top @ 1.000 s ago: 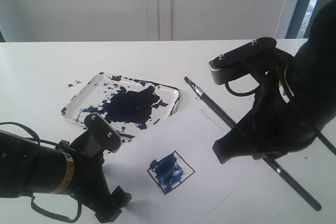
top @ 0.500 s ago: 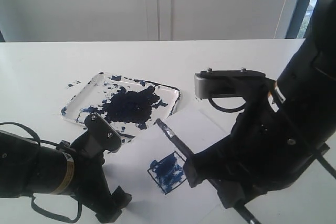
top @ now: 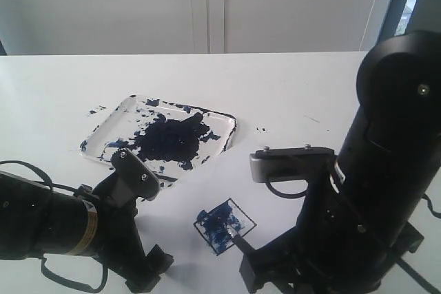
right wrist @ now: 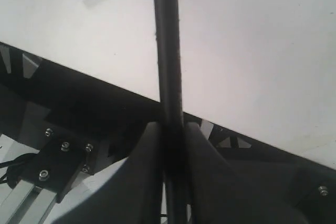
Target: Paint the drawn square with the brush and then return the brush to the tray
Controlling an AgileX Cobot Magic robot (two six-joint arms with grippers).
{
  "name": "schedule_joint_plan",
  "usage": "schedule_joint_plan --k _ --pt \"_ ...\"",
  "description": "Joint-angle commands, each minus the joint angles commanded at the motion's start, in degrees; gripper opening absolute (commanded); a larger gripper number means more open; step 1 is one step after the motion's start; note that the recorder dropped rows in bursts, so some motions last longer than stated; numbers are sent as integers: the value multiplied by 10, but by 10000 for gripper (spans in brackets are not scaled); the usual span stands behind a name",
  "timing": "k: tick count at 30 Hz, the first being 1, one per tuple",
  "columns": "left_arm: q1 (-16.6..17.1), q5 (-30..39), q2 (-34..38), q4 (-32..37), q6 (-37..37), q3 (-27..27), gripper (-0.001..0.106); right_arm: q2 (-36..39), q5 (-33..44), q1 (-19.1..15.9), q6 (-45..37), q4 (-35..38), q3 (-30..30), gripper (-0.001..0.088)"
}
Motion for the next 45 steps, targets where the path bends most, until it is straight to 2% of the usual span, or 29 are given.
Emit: schedule_joint_plan --k 5,7,18,29,32,45 --pt "0 0 0 0 0 0 1051 19 0 0 -32 33 16 0" --pt "0 0 0 0 0 0 1051 20 -25 0 -45 51 16 0" --pt "0 0 0 0 0 0 1051 31 -74 0 -54 49 16 0" --pt "0 0 0 0 0 0 1051 66 -89 0 -69 50 16 0" --pt "0 0 0 0 0 0 1051 66 -81 0 -81 74 16 0" --pt "0 0 0 0 -2 0 1051 66 -57 0 -22 -69 16 0"
